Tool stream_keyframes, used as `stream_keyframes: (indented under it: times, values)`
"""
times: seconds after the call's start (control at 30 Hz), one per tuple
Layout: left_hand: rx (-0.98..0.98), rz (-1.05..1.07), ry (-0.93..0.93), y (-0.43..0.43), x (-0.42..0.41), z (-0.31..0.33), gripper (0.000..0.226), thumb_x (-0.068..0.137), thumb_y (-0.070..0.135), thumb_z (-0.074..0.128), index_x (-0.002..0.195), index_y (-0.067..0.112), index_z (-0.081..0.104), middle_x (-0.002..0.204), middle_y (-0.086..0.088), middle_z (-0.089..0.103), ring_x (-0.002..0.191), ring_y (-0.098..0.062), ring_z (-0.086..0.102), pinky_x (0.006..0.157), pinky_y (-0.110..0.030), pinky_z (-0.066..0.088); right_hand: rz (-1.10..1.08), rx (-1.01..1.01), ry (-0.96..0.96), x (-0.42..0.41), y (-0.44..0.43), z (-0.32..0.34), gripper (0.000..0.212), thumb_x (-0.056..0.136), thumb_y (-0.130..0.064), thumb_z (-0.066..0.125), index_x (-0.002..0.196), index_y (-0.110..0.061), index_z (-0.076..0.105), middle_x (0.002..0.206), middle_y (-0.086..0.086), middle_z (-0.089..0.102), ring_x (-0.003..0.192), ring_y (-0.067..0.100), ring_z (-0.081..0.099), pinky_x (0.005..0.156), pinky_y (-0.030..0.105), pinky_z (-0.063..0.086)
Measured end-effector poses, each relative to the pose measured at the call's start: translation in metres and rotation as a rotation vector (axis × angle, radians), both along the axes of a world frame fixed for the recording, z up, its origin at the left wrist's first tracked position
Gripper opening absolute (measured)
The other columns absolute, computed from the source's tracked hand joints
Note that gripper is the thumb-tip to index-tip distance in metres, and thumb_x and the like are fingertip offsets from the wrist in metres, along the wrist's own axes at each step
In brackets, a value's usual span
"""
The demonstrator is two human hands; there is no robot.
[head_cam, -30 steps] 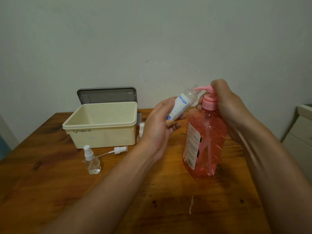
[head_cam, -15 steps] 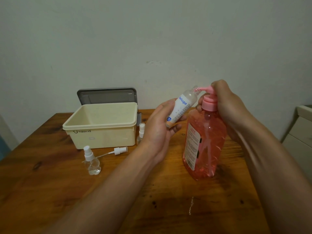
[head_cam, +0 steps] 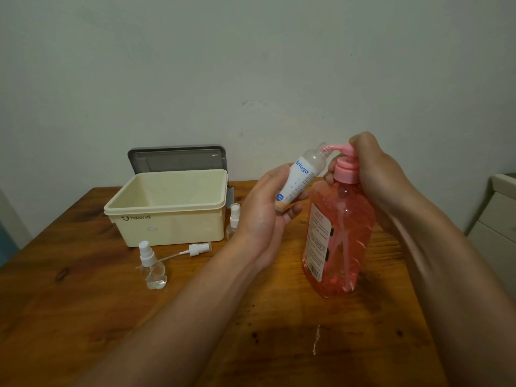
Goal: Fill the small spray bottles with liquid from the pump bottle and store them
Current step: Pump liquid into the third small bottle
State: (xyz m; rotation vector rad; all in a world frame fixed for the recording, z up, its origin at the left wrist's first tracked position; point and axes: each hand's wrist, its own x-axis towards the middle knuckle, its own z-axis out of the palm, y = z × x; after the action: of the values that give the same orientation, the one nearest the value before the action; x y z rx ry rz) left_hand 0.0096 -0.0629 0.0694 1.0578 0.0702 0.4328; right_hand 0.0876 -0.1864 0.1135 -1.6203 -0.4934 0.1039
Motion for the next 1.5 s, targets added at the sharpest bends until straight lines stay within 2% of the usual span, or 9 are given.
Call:
stream_keyframes:
  times: [0.23,0.53,0.67,0.8,0.93,1.07,1.3,1.4,1.5]
  values:
    - [-0.025,-0.029,-0.013,-0.0003,0.0002,-0.0003,0.026,0.098,0.029,0.051,0.116,0.014,0.061,0.091,0.000,0.069,0.073,-0.009,0.064,0.064,-0.023,0.048,0.022,-0.004,0.046,0.0000,-0.0005,0.0002,0.061,0.091,-0.062,0.035,0.067,-0.012,0.062,0.061,0.007,0.063,0.056,0.020,0.053,0.060,0.031,0.044]
    - [-0.024,-0.017,0.000,-0.0005,0.0004,-0.0014,0.024,0.098,0.025,0.051,0.113,0.013,0.063,0.084,0.001,0.071,0.069,-0.009,0.064,0.065,-0.023,0.049,0.012,0.005,0.017,0.0018,-0.0005,-0.0011,0.048,0.092,-0.042,0.033,0.065,-0.013,0.059,0.059,0.006,0.063,0.046,0.016,0.050,0.058,0.031,0.041]
    - [-0.031,-0.028,-0.007,-0.0008,0.0001,-0.0022,0.023,0.098,0.026,0.051,0.112,0.014,0.063,0.084,0.001,0.070,0.071,-0.009,0.064,0.064,-0.023,0.049,0.031,0.006,0.019,0.0014,-0.0014,-0.0011,0.051,0.093,-0.049,0.035,0.066,-0.014,0.061,0.059,0.005,0.064,0.051,0.018,0.051,0.060,0.031,0.042]
    - [-0.046,-0.043,-0.019,-0.0019,0.0009,-0.0010,0.029,0.098,0.029,0.050,0.119,0.011,0.060,0.085,0.000,0.069,0.072,-0.009,0.063,0.065,-0.023,0.049,0.036,0.011,0.058,0.0004,-0.0007,0.0000,0.061,0.091,-0.061,0.035,0.065,-0.013,0.061,0.058,0.006,0.062,0.050,0.018,0.053,0.056,0.027,0.045]
    - [-0.051,-0.045,-0.025,-0.0018,0.0023,-0.0020,0.024,0.098,0.027,0.050,0.114,0.012,0.062,0.087,-0.001,0.068,0.072,-0.010,0.062,0.066,-0.023,0.049,0.035,0.003,0.036,0.0019,-0.0007,0.0001,0.055,0.091,-0.053,0.034,0.063,-0.014,0.061,0.059,0.006,0.063,0.051,0.018,0.051,0.059,0.031,0.043]
    - [-0.056,-0.037,-0.015,-0.0017,0.0022,-0.0039,0.021,0.098,0.025,0.050,0.109,0.013,0.064,0.082,0.000,0.069,0.071,-0.010,0.062,0.063,-0.022,0.048,0.011,0.027,0.015,0.0009,-0.0001,-0.0003,0.048,0.093,-0.042,0.034,0.064,-0.013,0.059,0.058,0.007,0.062,0.047,0.018,0.049,0.054,0.029,0.041]
    - [-0.065,-0.052,-0.025,-0.0021,0.0012,-0.0027,0.025,0.099,0.027,0.049,0.115,0.012,0.061,0.083,0.002,0.069,0.074,-0.010,0.062,0.067,-0.023,0.049,0.027,0.024,0.045,-0.0029,0.0000,0.0017,0.057,0.094,-0.059,0.033,0.065,-0.021,0.064,0.058,0.004,0.061,0.045,0.014,0.051,0.049,0.023,0.043]
    - [-0.068,-0.050,-0.023,-0.0024,0.0016,-0.0032,0.025,0.099,0.028,0.050,0.113,0.012,0.061,0.083,0.001,0.068,0.074,-0.010,0.062,0.066,-0.023,0.049,0.031,0.013,0.058,-0.0021,0.0000,0.0013,0.059,0.093,-0.057,0.033,0.065,-0.013,0.061,0.058,0.005,0.062,0.045,0.015,0.051,0.053,0.026,0.042]
    - [-0.071,-0.045,-0.019,-0.0031,0.0023,-0.0035,0.021,0.098,0.026,0.051,0.108,0.013,0.063,0.083,0.000,0.069,0.072,-0.010,0.062,0.064,-0.022,0.049,0.015,0.003,0.022,-0.0002,-0.0006,0.0006,0.052,0.093,-0.047,0.033,0.066,-0.013,0.060,0.059,0.005,0.062,0.047,0.016,0.050,0.056,0.030,0.042]
